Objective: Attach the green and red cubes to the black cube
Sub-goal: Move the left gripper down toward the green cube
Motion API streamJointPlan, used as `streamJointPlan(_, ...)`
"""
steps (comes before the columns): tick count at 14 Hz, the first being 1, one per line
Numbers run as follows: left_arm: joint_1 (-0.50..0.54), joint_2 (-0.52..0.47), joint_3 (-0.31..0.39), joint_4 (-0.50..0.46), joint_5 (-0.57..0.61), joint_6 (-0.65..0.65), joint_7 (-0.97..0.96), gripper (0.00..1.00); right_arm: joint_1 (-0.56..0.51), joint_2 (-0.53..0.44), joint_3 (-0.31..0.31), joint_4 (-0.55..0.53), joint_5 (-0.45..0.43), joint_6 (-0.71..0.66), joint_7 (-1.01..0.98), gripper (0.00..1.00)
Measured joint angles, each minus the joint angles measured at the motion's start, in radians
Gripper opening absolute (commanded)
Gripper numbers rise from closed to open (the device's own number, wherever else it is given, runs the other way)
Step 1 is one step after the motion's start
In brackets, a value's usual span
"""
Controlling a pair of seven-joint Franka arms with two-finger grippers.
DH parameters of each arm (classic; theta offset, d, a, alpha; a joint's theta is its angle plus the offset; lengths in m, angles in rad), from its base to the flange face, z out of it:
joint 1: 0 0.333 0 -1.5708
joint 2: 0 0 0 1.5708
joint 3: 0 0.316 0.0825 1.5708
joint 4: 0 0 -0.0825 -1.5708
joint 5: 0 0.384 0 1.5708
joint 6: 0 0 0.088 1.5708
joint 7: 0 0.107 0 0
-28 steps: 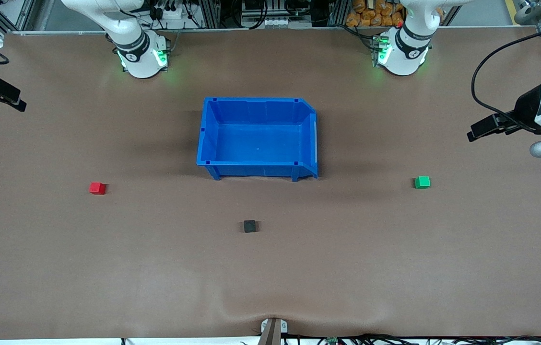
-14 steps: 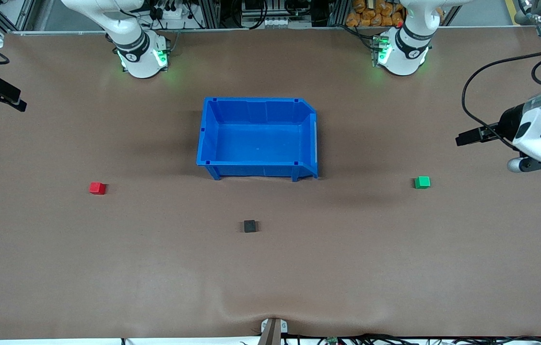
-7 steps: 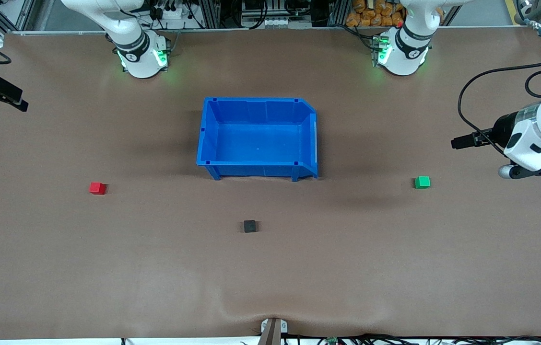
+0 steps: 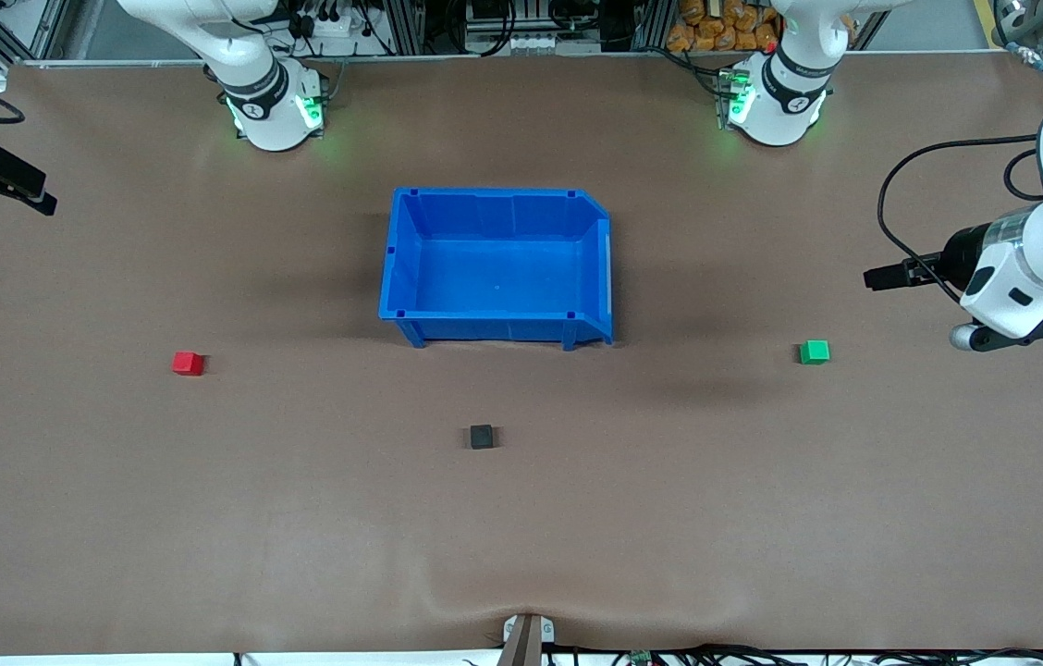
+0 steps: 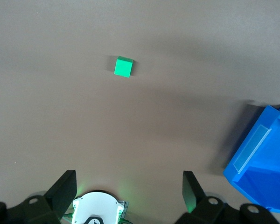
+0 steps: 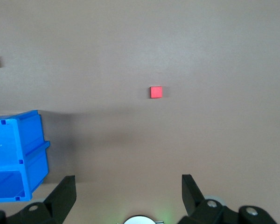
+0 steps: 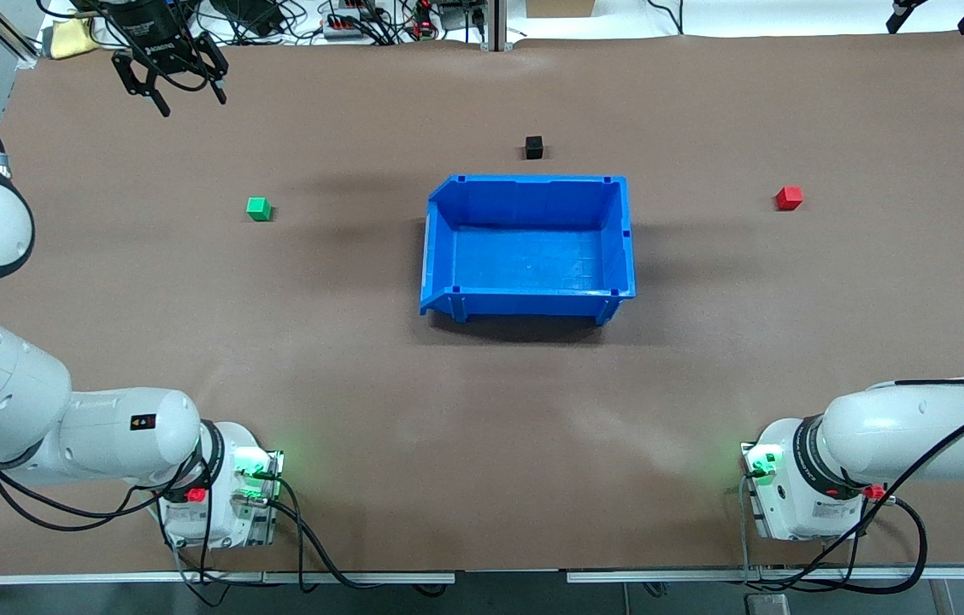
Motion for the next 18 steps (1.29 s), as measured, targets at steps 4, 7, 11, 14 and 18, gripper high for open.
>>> streamJointPlan(4, 0.0, 0.015, 0.0, 0.0, 0.0, -0.001, 0.0, 1.0, -0.001, 0.001, -0.004, 0.0, 0.0, -0.001, 0.0, 1.0)
streamJointPlan(7, -0.002, 0.044, 0.0, -0.001, 0.0, -0.002, 0.0, 1.0, 0.0, 0.003, -0.004, -0.001, 0.0, -0.001, 0.0, 1.0)
streamJointPlan(11, -0.003, 0.079, 0.0, -0.001, 0.0, -0.002, 0.0, 1.0, 0.004, 0.011, -0.002, -0.001, 0.0, -0.001, 0.0, 1.0)
streamJointPlan(14, -0.003, 0.104, 0.0, -0.001, 0.0, -0.001, 0.0, 1.0, 0.004, 0.014, -0.003, -0.001, 0.0, -0.001, 0.0, 1.0)
streamJointPlan(18, -0.004, 0.136, 0.0, -0.001, 0.001, 0.012, 0.0, 1.0, 0.004, 0.021, -0.003, -0.002, 0.0, -0.003, 0.0, 1.0)
